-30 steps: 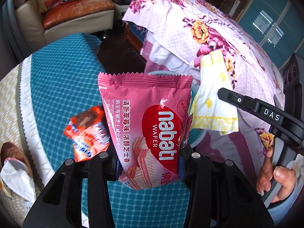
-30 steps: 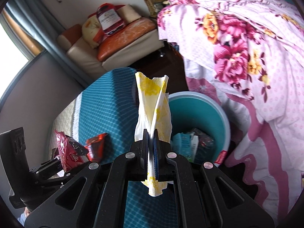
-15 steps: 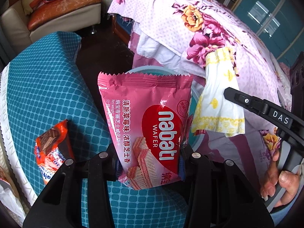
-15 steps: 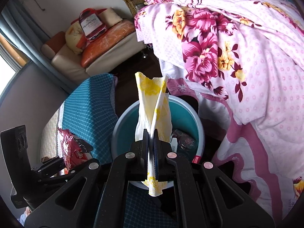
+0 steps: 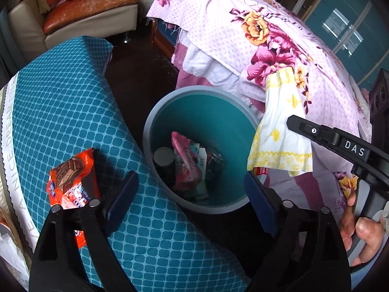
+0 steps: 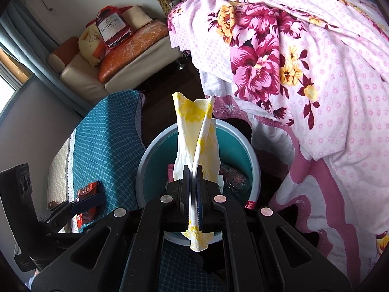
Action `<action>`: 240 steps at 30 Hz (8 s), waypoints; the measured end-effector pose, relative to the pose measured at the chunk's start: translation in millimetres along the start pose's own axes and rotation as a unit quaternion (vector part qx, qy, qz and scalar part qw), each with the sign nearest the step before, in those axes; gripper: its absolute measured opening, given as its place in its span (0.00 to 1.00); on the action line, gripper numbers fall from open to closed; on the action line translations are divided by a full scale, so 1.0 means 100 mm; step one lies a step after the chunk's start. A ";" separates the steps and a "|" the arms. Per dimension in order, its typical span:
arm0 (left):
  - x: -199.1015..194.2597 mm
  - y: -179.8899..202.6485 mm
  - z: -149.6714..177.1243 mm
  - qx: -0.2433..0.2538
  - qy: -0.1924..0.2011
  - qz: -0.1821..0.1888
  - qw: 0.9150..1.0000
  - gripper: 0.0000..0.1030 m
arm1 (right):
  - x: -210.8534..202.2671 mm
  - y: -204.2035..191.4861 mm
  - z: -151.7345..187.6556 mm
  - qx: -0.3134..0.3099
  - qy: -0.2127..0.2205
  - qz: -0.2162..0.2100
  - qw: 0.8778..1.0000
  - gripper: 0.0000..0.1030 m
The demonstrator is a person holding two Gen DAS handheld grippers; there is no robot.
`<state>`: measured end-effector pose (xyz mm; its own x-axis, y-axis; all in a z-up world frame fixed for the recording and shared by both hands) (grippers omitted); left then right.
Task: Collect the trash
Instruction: 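Carry the wafer pack and tissue over the wastebasket and open both grippers, then move both grippers back toward the bed items, then grasp the light-blue wrapper with the left gripper while the right gripper grasps the orange Ovaltine pack, then carry the blue wrapper and Ovaltine pack over the wastebasket and open both grippers, then move both grippers toward the wicker bowl and orange cake wrapper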
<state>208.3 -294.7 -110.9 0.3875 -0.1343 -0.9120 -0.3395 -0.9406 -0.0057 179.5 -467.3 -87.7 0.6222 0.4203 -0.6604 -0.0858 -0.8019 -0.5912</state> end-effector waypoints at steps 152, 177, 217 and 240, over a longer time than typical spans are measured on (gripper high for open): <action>-0.46 -0.39 0.14 0.015 0.014 -0.015 1.000 0.15 | 0.01 -0.36 0.14 -0.021 -0.004 -0.043 0.999 0.27; 0.12 0.29 -0.07 0.041 -0.027 0.022 0.999 0.16 | -0.14 0.15 0.02 0.003 0.007 -0.009 1.000 0.28; 0.02 -0.40 0.23 -0.033 -0.023 0.007 0.999 0.88 | 0.26 -0.11 0.21 -0.007 -0.058 0.026 0.998 0.62; -0.52 -1.15 0.59 -0.095 0.016 -0.003 0.995 0.89 | 0.17 -0.89 0.39 -0.056 -0.062 0.015 0.996 0.72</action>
<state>176.5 -161.6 -87.0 0.4167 -0.1349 -0.8990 -0.1699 -0.9831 0.0688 167.4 -372.0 -64.1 0.5200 0.4386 -0.7330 -0.0113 -0.8545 -0.5194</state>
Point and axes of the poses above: each gripper's, at about its wrist camera, not at the fingertips, and x roughly the way its jaws point, y to its right, z to its underside, the point moved 8 cm from there along x, roughly the way its jaws point, and after that the axes turned 15 degrees about -z, right-handed, at the moved point
